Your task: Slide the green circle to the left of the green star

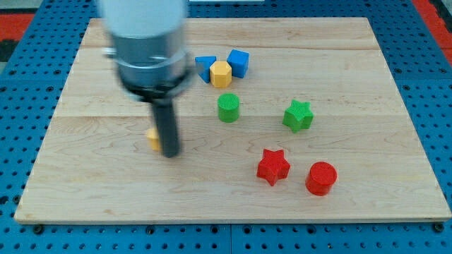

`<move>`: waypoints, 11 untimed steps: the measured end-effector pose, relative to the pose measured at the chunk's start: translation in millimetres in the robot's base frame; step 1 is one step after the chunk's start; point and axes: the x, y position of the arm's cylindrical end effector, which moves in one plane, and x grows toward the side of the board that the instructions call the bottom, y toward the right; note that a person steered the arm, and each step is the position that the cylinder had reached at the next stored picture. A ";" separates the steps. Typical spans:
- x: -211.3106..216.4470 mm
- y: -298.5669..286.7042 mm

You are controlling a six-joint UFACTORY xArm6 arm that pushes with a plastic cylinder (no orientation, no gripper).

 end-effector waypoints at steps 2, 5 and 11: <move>-109.9 42.2; -87.1 160.2; -58.6 32.6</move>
